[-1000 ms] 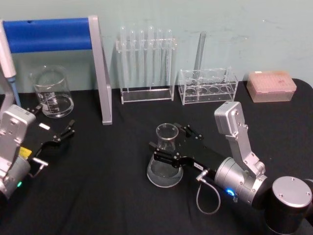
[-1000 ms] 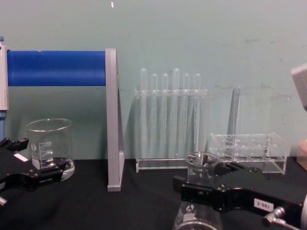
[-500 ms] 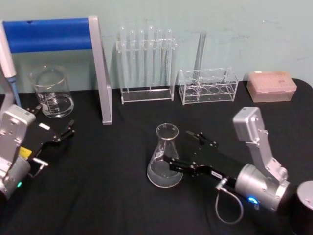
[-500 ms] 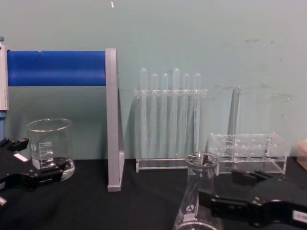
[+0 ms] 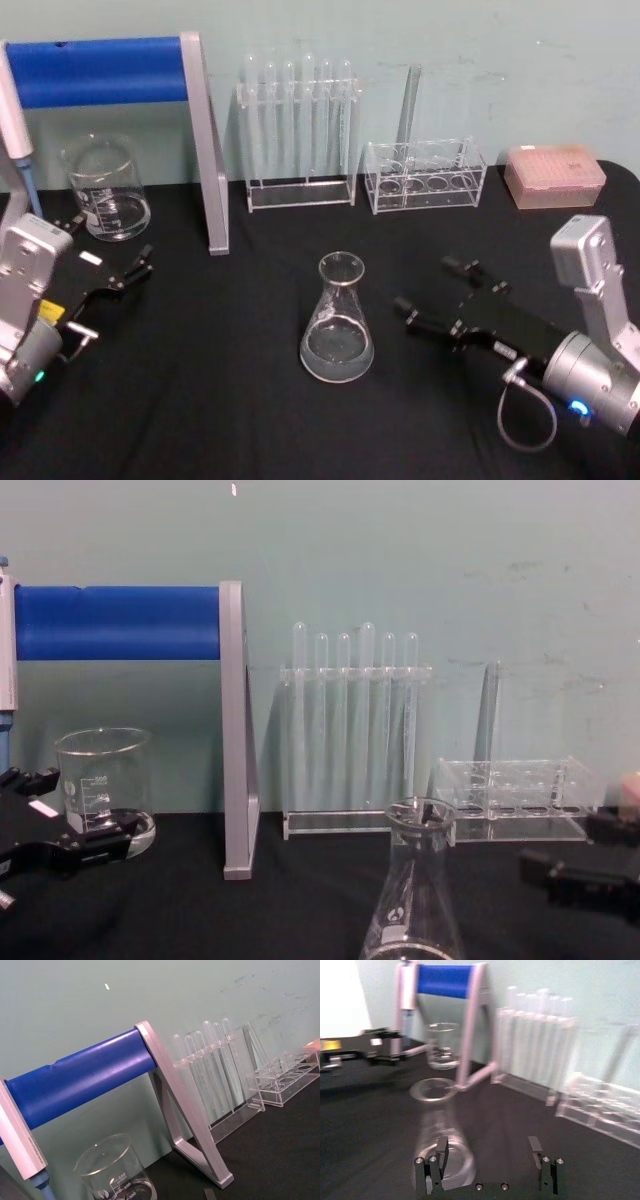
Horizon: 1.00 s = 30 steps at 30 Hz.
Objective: Grasp the erlenmeyer flask with one hand, shake it three times, then place it back.
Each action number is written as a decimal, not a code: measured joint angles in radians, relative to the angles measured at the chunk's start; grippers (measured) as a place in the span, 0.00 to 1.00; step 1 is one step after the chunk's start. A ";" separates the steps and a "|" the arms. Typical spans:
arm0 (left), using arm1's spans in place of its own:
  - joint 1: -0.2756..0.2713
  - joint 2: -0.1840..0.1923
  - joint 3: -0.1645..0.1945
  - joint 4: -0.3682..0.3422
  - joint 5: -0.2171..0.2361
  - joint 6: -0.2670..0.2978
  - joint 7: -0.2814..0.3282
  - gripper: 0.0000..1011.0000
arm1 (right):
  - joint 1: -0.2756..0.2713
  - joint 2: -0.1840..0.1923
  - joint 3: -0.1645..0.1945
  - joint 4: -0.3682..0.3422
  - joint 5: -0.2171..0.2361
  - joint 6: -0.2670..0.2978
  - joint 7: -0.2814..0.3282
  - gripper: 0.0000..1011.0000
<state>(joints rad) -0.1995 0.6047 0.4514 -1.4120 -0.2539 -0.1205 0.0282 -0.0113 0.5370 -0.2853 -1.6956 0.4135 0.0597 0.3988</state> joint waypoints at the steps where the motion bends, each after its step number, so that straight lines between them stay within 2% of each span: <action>1: 0.000 0.000 0.000 0.000 0.000 0.000 0.000 0.99 | 0.006 -0.011 0.010 0.013 -0.012 -0.005 -0.027 0.99; 3: 0.000 0.000 0.000 0.000 0.000 0.000 0.000 0.99 | 0.014 -0.026 0.017 0.029 -0.031 -0.010 -0.058 0.99; 4: 0.000 0.000 0.000 0.000 0.000 0.000 0.000 0.99 | 0.025 -0.045 0.022 0.046 -0.055 -0.016 -0.093 0.99; 7: 0.000 0.000 0.000 0.000 0.000 0.000 0.000 0.99 | 0.043 -0.074 0.027 0.077 -0.094 -0.026 -0.147 0.99; 10: 0.000 0.000 0.000 0.000 0.000 0.000 0.000 0.99 | 0.079 -0.124 0.026 0.138 -0.170 -0.058 -0.232 0.99; 11: 0.000 0.000 0.000 0.000 0.000 0.000 0.000 0.99 | 0.079 -0.124 0.026 0.138 -0.170 -0.058 -0.232 0.99; 12: 0.000 0.000 0.000 0.000 0.000 0.000 0.000 0.99 | 0.093 -0.142 0.023 0.163 -0.201 -0.072 -0.264 0.99; 15: 0.000 0.000 0.000 0.000 0.000 0.000 0.000 0.99 | 0.117 -0.173 0.015 0.208 -0.257 -0.101 -0.312 0.99; 18: 0.000 0.000 0.000 0.000 0.000 0.000 0.000 0.99 | 0.130 -0.189 0.009 0.234 -0.291 -0.118 -0.337 0.99; 20: 0.000 0.000 0.000 0.000 0.000 0.000 0.000 0.99 | 0.144 -0.211 -0.001 0.269 -0.333 -0.139 -0.366 0.99; 23: 0.000 0.000 0.000 0.000 0.000 0.000 0.000 0.99 | 0.150 -0.221 -0.006 0.286 -0.359 -0.153 -0.380 0.99; 30: 0.000 0.000 0.000 0.000 0.000 0.000 0.000 0.99 | 0.148 -0.217 -0.004 0.280 -0.352 -0.151 -0.377 0.99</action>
<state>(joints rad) -0.1995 0.6047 0.4514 -1.4120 -0.2539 -0.1205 0.0283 0.1368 0.3201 -0.2897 -1.4154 0.0611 -0.0913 0.0220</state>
